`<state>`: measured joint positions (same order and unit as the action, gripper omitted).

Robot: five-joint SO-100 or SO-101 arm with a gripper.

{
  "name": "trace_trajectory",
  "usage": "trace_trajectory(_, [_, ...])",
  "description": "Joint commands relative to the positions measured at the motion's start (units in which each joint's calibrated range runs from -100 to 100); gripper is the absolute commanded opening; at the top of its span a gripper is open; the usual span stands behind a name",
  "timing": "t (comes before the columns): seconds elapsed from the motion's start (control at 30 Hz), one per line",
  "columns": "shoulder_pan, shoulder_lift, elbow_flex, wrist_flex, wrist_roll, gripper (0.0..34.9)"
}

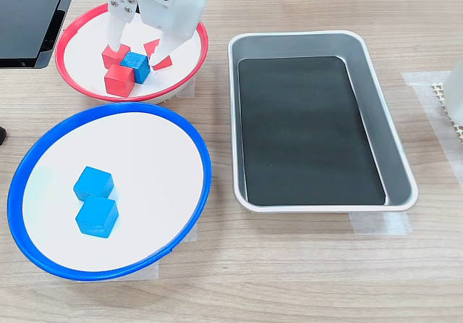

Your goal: Relocate any blue block in the red dish to the blue dish, correcting any misplacements.

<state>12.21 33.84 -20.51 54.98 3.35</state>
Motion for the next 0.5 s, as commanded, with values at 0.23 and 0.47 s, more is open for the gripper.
trace_trajectory(0.23, [-0.9,-0.3,-1.6,-0.5,-0.6,13.5])
trace_trajectory(0.47, [-1.5,0.5,-1.7,-1.0,-0.7,13.6])
